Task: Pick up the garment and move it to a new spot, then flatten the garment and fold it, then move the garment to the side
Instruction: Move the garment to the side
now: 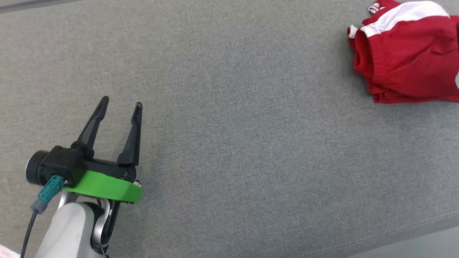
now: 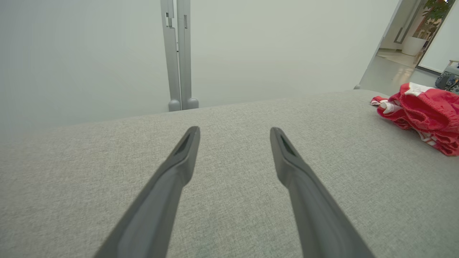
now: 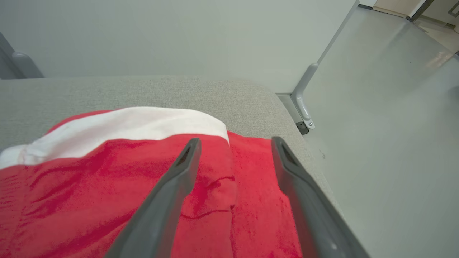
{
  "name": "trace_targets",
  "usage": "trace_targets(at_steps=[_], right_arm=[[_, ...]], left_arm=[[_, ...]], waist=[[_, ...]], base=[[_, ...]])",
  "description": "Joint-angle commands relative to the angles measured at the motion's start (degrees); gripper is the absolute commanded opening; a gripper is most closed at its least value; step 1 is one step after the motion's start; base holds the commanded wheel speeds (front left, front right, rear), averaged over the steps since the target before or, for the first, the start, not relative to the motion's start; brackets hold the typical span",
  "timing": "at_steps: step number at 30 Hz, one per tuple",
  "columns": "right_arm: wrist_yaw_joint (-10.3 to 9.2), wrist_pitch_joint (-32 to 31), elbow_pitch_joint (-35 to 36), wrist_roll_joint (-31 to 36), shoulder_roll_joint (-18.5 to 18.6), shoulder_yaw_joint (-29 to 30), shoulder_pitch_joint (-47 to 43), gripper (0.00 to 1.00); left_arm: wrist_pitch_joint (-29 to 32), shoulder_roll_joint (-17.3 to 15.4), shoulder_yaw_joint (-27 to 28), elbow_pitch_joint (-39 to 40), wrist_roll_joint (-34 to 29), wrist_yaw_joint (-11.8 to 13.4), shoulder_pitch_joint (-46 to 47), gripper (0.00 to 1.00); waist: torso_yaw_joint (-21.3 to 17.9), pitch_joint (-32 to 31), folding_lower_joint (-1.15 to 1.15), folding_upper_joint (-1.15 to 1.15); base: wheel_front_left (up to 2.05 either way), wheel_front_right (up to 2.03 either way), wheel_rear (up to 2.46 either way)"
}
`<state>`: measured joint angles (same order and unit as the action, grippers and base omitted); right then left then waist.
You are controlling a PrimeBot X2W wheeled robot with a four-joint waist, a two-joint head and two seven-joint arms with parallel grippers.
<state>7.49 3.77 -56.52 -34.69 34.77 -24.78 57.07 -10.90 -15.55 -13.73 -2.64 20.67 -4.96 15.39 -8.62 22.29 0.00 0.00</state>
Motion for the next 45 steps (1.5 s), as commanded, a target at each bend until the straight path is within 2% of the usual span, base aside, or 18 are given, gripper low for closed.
trace_targets(at_steps=[1, 10, 12, 14, 17, 22, 27, 31, 36, 45], right_arm=[[0.01, 1.9, 0.9, 0.6, -0.7, 0.1, 0.7, 1.0], [0.01, 7.0, 12.0, 1.4, -2.8, 1.0, -4.1, 1.0], [0.01, 7.5, 15.5, 1.1, -3.2, 2.1, -6.4, 1.0], [0.01, 7.7, 19.0, 1.1, -4.3, 3.6, -9.4, 1.0], [0.01, 7.8, 24.3, 1.6, -6.0, 7.1, -15.1, 1.0], [0.01, 6.3, 33.1, 4.6, -10.3, 12.4, -25.6, 1.0], [0.03, 3.7, 41.3, 9.5, -16.6, 17.4, -36.5, 1.0], [0.01, 3.6, 46.1, 12.6, -20.5, 20.2, -44.0, 1.0], [0.02, 5.2, 50.2, 15.6, -24.0, 22.2, -51.2, 1.0], [0.02, 7.5, 49.5, 18.7, -24.4, 21.0, -52.3, 1.0]], left_arm=[[-0.7, -0.2, 0.7, -0.4, 0.4, 0.5, -1.2, 1.0], [-2.5, -1.2, 5.8, -0.6, 3.0, 3.5, -6.1, 1.0], [-2.8, -1.2, 7.0, -0.5, 3.5, 4.1, -7.4, 1.0], [-2.8, 0.3, 8.4, -0.2, 6.5, 4.2, -8.8, 1.0], [-2.5, 0.1, 9.3, 0.1, 7.6, 4.4, -10.3, 1.0], [-2.2, 0.7, 9.0, 0.1, 7.9, 5.3, -12.4, 1.0], [-2.8, 1.2, 7.8, -1.2, 7.9, 4.0, -14.0, 1.0], [-3.4, 1.9, 7.6, -2.6, 7.1, 3.9, -14.7, 1.0], [-3.9, 2.4, 7.5, -4.6, 5.4, 5.0, -15.7, 1.0], [-4.3, 2.7, 7.2, -7.3, 1.8, 4.7, -15.9, 1.0]], waist=[[0.7, -3.4, 0.0, 0.0], [2.6, -11.0, 0.0, 0.0], [3.1, -12.6, 0.0, 0.0], [3.7, -13.9, 0.0, 0.0], [4.9, -15.6, 0.0, 0.0], [6.2, -17.7, 0.0, 0.0], [7.1, -19.4, 0.0, 0.0], [7.6, -20.5, 0.0, 0.0], [7.8, -21.4, 0.0, 0.0], [7.2, -22.3, 0.0, 0.0]], base=[[0.0, 0.0, 0.0], [0.0, 0.0, 0.0], [0.0, 0.0, 0.0], [0.0, 0.0, 0.0], [0.0, 0.0, 0.0], [0.0, 0.0, 0.0], [0.0, 0.0, 0.0], [0.0, 0.0, 0.0], [0.0, 0.0, 0.0], [0.0, 0.0, 0.0]])
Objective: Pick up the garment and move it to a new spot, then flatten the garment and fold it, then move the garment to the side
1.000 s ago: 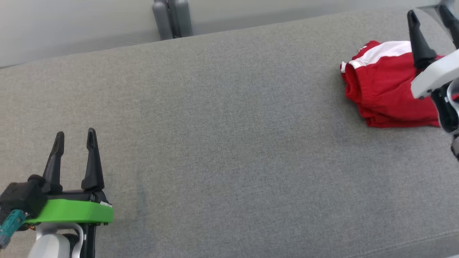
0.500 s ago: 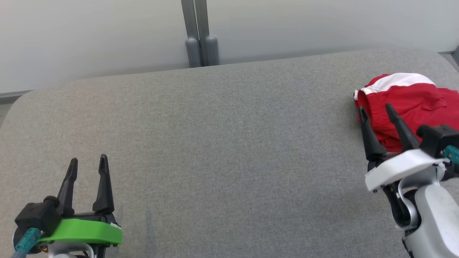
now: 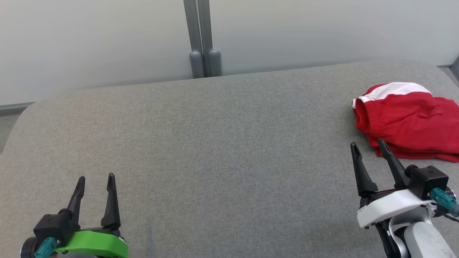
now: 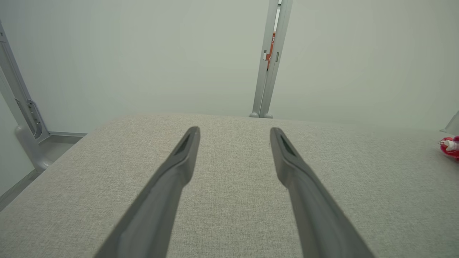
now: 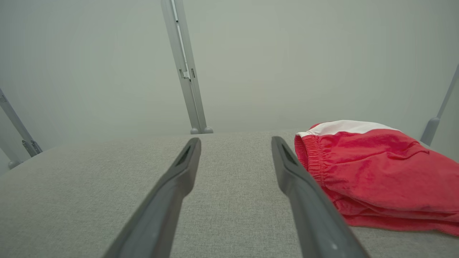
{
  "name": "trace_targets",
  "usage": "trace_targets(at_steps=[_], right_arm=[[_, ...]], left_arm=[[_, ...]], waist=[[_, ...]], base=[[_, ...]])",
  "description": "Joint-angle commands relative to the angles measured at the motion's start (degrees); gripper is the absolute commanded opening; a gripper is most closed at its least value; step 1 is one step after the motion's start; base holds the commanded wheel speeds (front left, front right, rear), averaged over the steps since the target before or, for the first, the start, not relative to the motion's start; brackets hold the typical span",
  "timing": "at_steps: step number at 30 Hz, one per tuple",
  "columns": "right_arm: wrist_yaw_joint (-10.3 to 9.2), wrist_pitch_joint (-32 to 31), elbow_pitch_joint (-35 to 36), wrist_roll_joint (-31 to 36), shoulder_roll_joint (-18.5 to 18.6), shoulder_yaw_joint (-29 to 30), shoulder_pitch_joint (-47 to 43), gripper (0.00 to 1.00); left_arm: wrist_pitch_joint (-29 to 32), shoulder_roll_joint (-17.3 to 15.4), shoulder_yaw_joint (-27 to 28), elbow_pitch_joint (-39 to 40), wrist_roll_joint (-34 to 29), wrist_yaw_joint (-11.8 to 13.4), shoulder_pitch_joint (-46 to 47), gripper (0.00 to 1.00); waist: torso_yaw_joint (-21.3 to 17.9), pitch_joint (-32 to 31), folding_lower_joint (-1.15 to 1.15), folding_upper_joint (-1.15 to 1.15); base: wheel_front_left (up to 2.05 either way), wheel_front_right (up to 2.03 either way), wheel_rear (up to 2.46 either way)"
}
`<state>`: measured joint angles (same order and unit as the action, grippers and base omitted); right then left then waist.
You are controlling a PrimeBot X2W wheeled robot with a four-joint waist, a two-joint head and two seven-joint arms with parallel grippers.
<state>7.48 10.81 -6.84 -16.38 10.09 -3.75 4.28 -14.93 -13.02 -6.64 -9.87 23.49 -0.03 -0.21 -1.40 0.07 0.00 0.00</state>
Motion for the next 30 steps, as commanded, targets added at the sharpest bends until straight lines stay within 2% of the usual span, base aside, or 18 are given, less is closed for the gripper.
trace_targets(at_steps=[1, 17, 30], right_arm=[[0.03, 0.5, -0.6, 0.5, 0.3, -0.2, 0.8, 1.0], [0.03, 1.5, -5.2, 0.3, -0.5, -2.3, 4.7, 1.0], [0.03, 2.6, -6.0, 0.1, -0.5, -2.7, 5.9, 1.0]], left_arm=[[-0.2, 0.3, 0.2, -0.4, -1.1, -0.4, -0.1, 1.0], [-0.3, 2.6, 2.5, -1.6, -3.7, -2.4, 1.8, 1.0], [-0.2, 4.1, 4.2, -2.5, -4.1, -3.7, 2.7, 1.0]], waist=[[-0.1, -0.1, 0.0, 0.0], [-0.3, 0.4, 0.0, 0.0], [-0.4, 1.6, 0.0, 0.0]], base=[[0.0, 0.0, 0.0], [0.0, 0.0, 0.0], [0.0, 0.0, 0.0]])
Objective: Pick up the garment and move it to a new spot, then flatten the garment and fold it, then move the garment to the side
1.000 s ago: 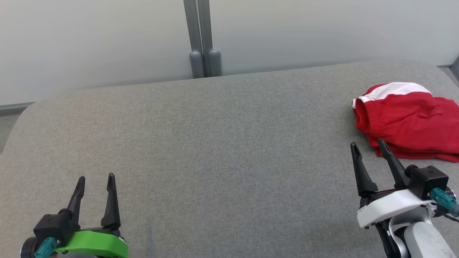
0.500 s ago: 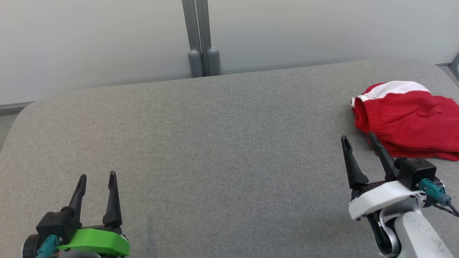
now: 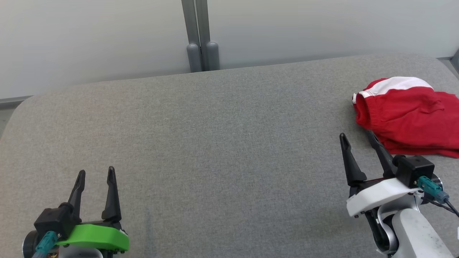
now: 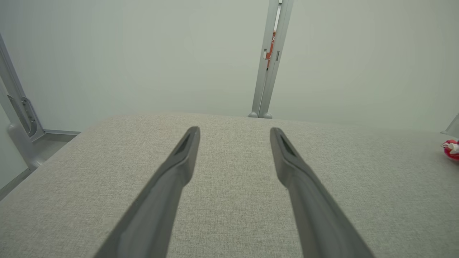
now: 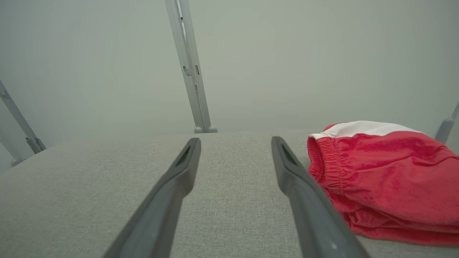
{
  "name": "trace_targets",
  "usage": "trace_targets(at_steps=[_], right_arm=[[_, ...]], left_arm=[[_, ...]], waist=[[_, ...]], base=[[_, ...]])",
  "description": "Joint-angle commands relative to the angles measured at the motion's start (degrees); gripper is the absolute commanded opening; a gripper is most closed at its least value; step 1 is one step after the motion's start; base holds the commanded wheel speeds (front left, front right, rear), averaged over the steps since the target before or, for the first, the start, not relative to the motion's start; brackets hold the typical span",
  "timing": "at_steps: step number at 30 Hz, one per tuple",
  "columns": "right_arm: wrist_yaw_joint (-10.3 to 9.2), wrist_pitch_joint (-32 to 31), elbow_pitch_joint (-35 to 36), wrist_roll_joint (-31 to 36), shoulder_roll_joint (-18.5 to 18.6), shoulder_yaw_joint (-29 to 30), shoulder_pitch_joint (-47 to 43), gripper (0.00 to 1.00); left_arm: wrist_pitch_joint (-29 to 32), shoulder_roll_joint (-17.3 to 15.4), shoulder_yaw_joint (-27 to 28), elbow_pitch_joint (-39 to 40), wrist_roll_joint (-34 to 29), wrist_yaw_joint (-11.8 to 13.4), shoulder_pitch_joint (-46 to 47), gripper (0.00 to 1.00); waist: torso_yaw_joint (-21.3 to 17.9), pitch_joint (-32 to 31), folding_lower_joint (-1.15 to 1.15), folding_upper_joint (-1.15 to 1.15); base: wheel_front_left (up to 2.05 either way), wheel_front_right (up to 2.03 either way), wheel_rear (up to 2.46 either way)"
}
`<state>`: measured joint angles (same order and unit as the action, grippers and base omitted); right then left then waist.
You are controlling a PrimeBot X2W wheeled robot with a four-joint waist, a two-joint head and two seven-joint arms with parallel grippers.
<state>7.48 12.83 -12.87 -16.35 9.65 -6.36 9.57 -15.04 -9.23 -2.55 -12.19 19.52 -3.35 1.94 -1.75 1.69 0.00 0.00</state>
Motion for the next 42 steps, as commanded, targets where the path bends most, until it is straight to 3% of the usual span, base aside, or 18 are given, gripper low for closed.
trace_targets(at_steps=[1, 6, 42], right_arm=[[0.0, 0.2, 0.1, 0.0, 0.0, -0.1, 0.1, 0.0], [0.0, 0.0, -1.7, -1.0, -0.8, -0.2, -1.5, 0.0], [0.01, -8.2, -1.3, -32.7, -3.3, 5.4, -2.2, 0.0]], left_arm=[[0.0, 0.2, 0.1, -0.1, 0.1, -0.2, 0.0, 0.0], [0.7, 1.2, 0.0, -2.3, 0.9, -0.3, -1.2, 0.0], [9.5, 3.4, 3.9, -1.9, 31.3, -2.0, 1.4, 0.0]], waist=[[0.0, 0.0, 0.0, 0.0], [0.0, 0.0, 0.0, 0.0], [0.5, -0.4, 0.0, 0.0]], base=[[0.0, 0.0, 0.0], [0.0, 0.0, 0.0], [0.0, 0.0, 0.0]])
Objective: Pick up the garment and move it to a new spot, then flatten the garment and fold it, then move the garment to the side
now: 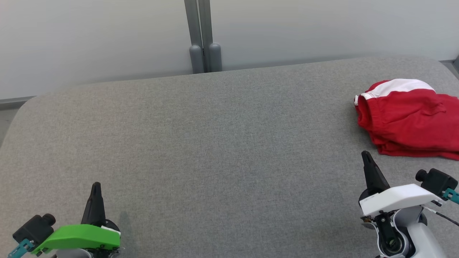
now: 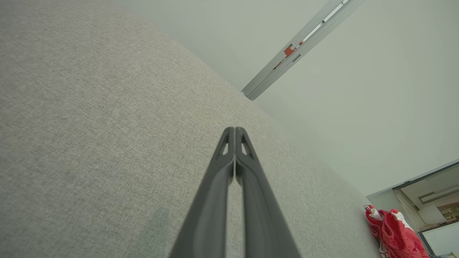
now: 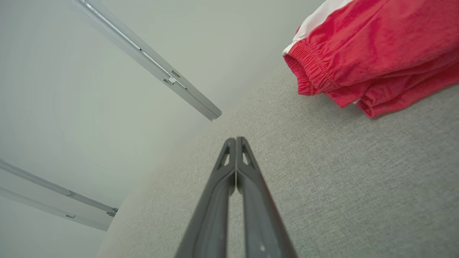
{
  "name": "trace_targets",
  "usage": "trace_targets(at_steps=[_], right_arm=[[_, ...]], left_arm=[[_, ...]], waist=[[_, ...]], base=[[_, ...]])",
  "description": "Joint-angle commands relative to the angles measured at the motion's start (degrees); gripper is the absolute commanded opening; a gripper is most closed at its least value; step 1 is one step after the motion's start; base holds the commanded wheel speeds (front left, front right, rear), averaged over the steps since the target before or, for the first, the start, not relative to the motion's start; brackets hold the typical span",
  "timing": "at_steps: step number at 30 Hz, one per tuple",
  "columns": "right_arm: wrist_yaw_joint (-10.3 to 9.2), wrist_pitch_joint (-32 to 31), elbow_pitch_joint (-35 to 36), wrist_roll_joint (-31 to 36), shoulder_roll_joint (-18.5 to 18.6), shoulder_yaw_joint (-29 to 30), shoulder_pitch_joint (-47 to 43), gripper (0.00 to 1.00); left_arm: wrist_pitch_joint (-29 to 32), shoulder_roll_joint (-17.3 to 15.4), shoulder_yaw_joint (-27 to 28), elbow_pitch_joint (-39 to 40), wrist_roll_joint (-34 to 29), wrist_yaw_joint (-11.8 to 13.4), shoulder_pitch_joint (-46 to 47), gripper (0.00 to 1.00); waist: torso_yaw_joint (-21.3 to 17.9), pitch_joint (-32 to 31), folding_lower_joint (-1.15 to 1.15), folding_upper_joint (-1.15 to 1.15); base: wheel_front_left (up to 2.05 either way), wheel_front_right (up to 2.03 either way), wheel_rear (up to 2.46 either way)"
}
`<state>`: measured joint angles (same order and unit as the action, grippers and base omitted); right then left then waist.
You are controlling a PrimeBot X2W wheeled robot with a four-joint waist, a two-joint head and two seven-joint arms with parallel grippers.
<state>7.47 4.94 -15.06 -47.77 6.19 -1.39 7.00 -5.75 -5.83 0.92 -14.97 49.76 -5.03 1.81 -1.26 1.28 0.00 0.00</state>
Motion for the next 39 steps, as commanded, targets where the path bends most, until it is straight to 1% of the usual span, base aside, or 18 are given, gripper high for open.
trace_targets(at_steps=[1, 19, 39], right_arm=[[0.02, -0.5, 0.9, -1.9, 0.1, 0.5, 0.3, 0.0], [0.02, -3.5, 1.0, -13.7, -0.8, 2.6, 0.0, 0.0], [0.03, -6.4, 1.1, -24.5, -1.7, 4.5, -0.3, 0.0]], left_arm=[[0.4, 0.0, 0.5, 0.8, 1.7, -0.3, 1.6, 0.0], [3.7, 0.8, 2.0, 0.9, 13.1, -1.0, 2.5, 0.0], [6.8, 1.6, 3.3, 1.0, 23.4, -1.6, 3.3, 0.0]], waist=[[0.0, 0.0, 0.0, 0.0], [0.3, -0.2, 0.0, 0.0], [0.6, -0.5, 0.0, 0.0]], base=[[0.0, 0.0, 0.0], [0.0, 0.0, 0.0], [0.0, 0.0, 0.0]])
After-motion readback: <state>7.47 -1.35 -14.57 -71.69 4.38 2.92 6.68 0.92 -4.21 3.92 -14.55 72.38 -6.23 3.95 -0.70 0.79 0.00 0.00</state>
